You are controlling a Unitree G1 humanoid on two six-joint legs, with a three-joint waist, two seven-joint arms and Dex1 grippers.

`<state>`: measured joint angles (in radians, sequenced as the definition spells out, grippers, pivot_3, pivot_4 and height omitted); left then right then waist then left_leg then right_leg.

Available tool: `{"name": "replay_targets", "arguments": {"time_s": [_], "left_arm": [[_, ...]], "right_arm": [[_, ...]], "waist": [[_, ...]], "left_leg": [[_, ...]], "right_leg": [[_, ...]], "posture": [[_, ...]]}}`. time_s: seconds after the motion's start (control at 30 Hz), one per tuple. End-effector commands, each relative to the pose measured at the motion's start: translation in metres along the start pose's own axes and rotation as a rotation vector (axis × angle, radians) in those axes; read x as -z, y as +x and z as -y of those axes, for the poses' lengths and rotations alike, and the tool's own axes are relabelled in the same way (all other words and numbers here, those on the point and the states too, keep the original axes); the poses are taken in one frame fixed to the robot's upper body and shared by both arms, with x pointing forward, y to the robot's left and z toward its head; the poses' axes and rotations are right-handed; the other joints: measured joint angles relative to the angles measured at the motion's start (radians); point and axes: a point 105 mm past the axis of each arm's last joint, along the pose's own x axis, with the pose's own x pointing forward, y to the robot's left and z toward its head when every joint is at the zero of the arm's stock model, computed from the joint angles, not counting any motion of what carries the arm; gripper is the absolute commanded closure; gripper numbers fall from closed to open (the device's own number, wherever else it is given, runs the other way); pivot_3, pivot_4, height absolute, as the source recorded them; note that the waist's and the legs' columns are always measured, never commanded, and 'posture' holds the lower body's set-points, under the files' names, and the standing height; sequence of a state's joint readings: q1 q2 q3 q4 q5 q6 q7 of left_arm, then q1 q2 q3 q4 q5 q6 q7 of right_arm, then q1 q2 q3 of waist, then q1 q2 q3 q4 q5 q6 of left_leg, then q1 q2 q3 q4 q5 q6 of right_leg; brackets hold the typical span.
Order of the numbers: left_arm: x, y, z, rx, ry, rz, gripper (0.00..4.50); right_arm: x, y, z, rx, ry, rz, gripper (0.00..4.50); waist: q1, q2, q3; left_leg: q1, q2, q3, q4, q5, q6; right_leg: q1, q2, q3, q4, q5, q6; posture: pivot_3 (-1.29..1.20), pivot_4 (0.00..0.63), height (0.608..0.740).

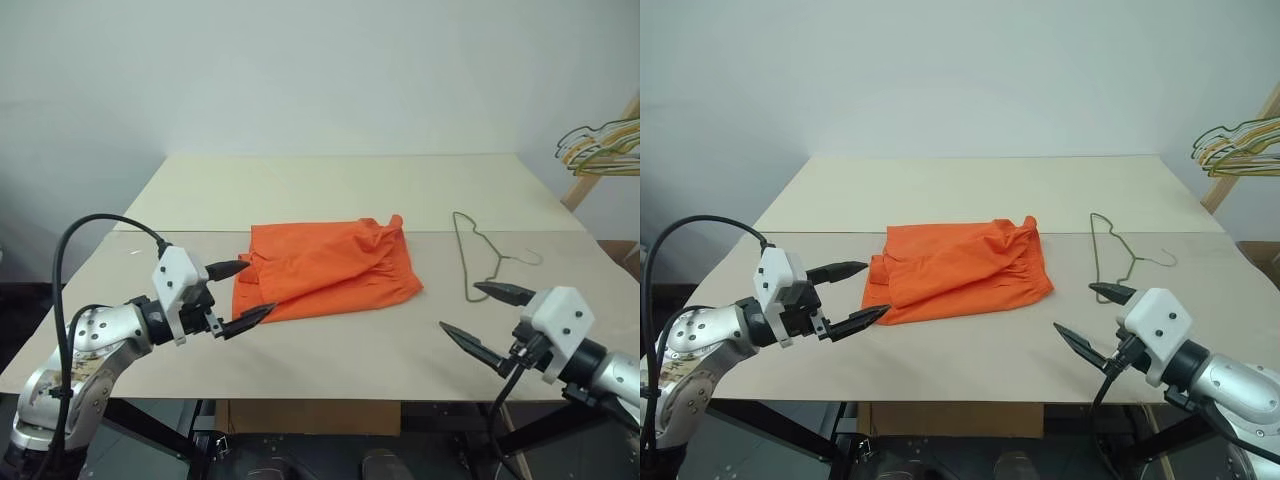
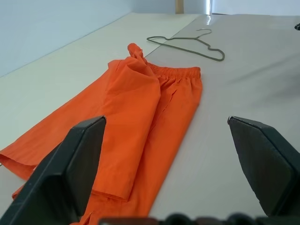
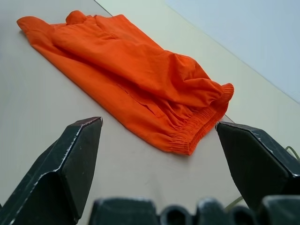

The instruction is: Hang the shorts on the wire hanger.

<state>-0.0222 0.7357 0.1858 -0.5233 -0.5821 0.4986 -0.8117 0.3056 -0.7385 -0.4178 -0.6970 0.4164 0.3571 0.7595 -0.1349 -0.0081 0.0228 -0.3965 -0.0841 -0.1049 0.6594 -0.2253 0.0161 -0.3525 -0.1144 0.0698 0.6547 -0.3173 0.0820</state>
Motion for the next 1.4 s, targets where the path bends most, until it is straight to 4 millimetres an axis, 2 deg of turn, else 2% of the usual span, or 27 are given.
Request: {"name": "replay_targets", "arguments": {"time_s": [0.03, 0.43, 0.6, 0.73, 0.87, 1.0, 1.1, 1.2, 1.3, 1.4], "left_arm": [[-0.008, -0.002, -0.002, -0.011, 0.032, 0.032, 0.0], [-0.009, -0.002, 0.0, -0.021, 0.032, 0.031, 0.0], [-0.01, -0.001, -0.002, -0.036, 0.04, 0.037, 0.0], [-0.007, -0.003, 0.0, -0.034, 0.033, 0.034, 0.0], [-0.007, -0.001, 0.001, -0.027, 0.03, 0.036, 0.0], [-0.008, 0.002, 0.001, -0.016, 0.032, 0.042, 0.0], [-0.009, 0.003, 0.002, -0.015, 0.032, 0.044, 0.0], [-0.008, 0.002, 0.003, -0.014, 0.033, 0.043, 0.0], [-0.008, 0.001, 0.003, -0.016, 0.034, 0.04, 0.0], [-0.008, 0.001, 0.003, -0.019, 0.035, 0.038, 0.0]], "right_arm": [[-0.012, -0.001, 0.005, 0.012, -0.052, 0.037, 0.03], [-0.015, 0.01, 0.006, -0.012, -0.07, 0.051, 0.03], [-0.01, 0.037, -0.001, -0.089, -0.266, -0.027, 0.03], [0.013, 0.057, -0.005, -0.183, -0.506, -0.151, 0.03], [0.027, 0.08, -0.002, -0.233, -0.684, -0.183, 0.03], [0.045, 0.122, 0.004, -0.241, -0.856, -0.234, 0.03], [0.055, 0.146, 0.011, -0.223, -0.963, -0.281, 0.03], [0.063, 0.159, 0.017, -0.24, -1.076, -0.315, 0.03], [0.068, 0.168, 0.017, -0.263, -1.135, -0.315, 0.57], [0.07, 0.173, 0.018, -0.262, -1.172, -0.305, 1.51]], "waist": [[-0.001, 0.0, 0.0], [0.003, 0.0, 0.0], [-0.006, 0.0, 0.0], [-0.013, 0.0, 0.0], [-0.024, 0.0, 0.0], [-0.049, 0.0, 0.0], [-0.068, 0.0, 0.0], [-0.08, 0.0, 0.0], [-0.091, 0.0, 0.0], [-0.098, 0.0, 0.0]], "left_leg": [[0.0, 0.0, 0.0, 0.0, 0.0, 0.0], [0.0, 0.0, 0.0, 0.0, 0.0, 0.0], [0.001, 0.0, 0.0, 0.0, 0.0, 0.0], [0.0, 0.0, 0.0, 0.0, 0.0, 0.0], [0.0, -0.001, 0.0, 0.0, 0.0, 0.0], [0.002, -0.001, 0.0, 0.0, 0.001, 0.001], [0.002, -0.001, 0.0, -0.001, 0.005, 0.007], [0.002, -0.002, -0.001, -0.002, 0.005, 0.007], [0.002, -0.002, -0.001, -0.002, 0.005, 0.007], [0.004, -0.002, -0.001, -0.002, 0.006, 0.007]], "right_leg": [[0.0, 0.0, 0.0, 0.0, 0.0, 0.0], [0.0, 0.0, 0.0, 0.0, 0.0, 0.0], [0.0, 0.0, 0.0, 0.0, 0.0, 0.0], [0.0, 0.0, 0.0, 0.0, 0.0, 0.0], [0.0, 0.0, 0.0, 0.0, 0.0, 0.0], [0.001, 0.001, 0.0, 0.0, 0.0, -0.001], [0.001, 0.002, 0.0, 0.0, 0.0, -0.001], [0.0, 0.001, 0.0, 0.001, 0.0, -0.001], [0.0, 0.001, 0.0, 0.001, 0.0, -0.001], [0.001, 0.001, 0.0, 0.001, 0.0, -0.001]], "posture": [[-0.27, 0.0, 0.74], [-0.24, 0.0, 0.74], [-0.25, 0.0, 0.74], [-0.27, 0.0, 0.74], [-0.27, 0.0, 0.74], [-0.27, 0.0, 0.74], [-0.27, 0.0, 0.74], [-0.26, 0.0, 0.74], [-0.25, 0.0, 0.74], [-0.25, 0.0, 0.74]]}}
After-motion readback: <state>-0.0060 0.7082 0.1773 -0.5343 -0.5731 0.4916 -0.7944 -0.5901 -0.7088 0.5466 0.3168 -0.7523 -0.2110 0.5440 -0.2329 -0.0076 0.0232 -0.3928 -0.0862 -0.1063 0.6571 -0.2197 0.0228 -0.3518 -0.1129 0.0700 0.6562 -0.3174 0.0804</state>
